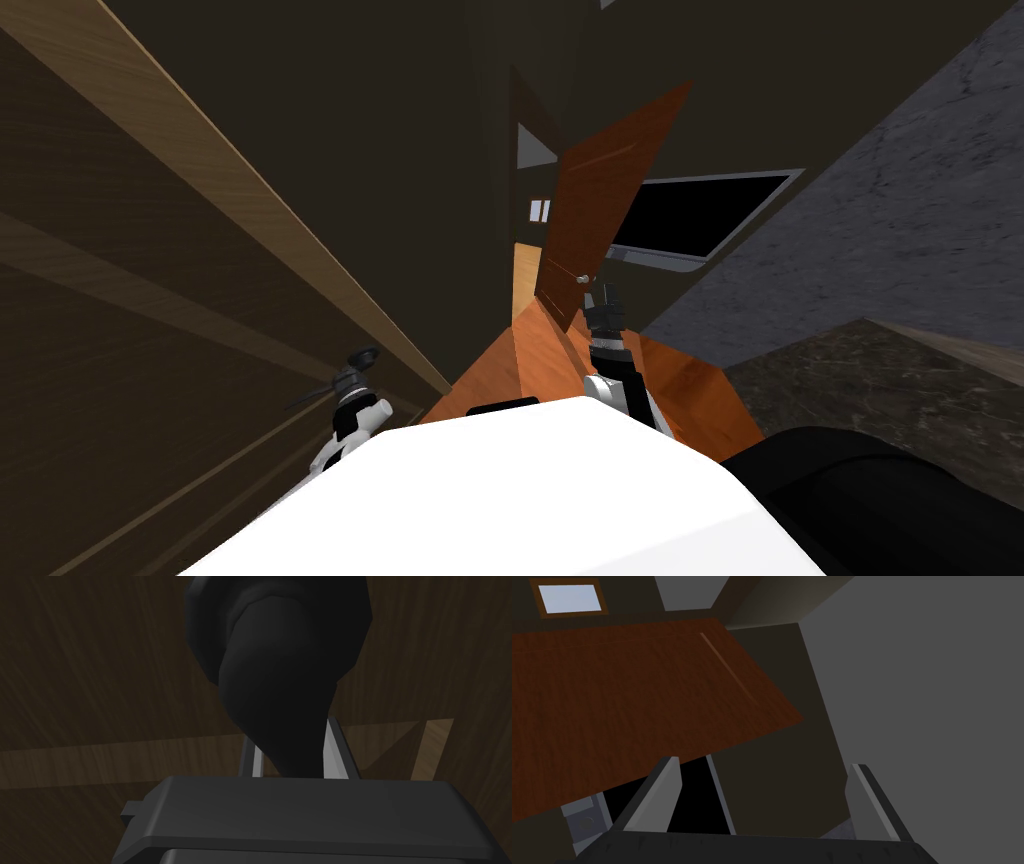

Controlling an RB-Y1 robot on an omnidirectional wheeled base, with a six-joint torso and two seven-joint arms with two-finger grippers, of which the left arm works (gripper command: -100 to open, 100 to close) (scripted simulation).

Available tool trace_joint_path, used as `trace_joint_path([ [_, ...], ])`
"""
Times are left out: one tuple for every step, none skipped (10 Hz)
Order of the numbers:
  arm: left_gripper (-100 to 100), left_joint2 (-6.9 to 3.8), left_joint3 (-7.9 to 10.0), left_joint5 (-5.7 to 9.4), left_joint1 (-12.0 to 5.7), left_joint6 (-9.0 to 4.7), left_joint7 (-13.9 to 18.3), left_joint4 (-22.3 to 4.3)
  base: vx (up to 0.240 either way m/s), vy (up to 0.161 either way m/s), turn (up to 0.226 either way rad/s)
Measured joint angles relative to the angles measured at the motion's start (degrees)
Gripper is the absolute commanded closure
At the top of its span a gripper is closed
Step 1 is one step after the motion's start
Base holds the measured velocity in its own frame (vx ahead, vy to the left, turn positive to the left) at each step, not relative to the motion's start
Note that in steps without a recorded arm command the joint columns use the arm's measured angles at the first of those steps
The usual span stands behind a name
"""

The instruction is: Push the door open

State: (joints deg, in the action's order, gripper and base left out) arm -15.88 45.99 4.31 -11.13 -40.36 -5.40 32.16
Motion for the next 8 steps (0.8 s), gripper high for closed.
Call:
trace_joint_path([
  [100,-0.44,0.35,0.14,-0.64,-1.32,-0.3,-1.8,-0.033,0.040,-0.085],
  [100,0.29,1.05,0.42,-0.04,-0.99,-0.8,-0.2,-0.023,0.052,-0.052],
  [100,-0.55,1.69,0.71,-0.68,-1.07,-1.1,-1.7,-0.026,0.080,-0.058],
  [100,-0.20,2.63,1.08,-0.91,-1.55,-2.0,-1.8,-0.028,0.069,-0.067],
  [100,-0.70,3.32,1.34,-1.74,-2.43,-2.7,-3.5,-0.013,0.029,-0.047],
  [100,-1.20,3.54,1.42,-2.27,-3.09,-3.0,-4.6,0.004,0.006,-0.006],
  [100,-1.17,3.60,1.43,-2.22,-3.38,-3.0,-4.7,0.008,-0.006,0.024],
  [100,0.68,3.70,1.49,-0.64,-1.30,-3.2,0.0,0.004,-0.009,0.015],
])
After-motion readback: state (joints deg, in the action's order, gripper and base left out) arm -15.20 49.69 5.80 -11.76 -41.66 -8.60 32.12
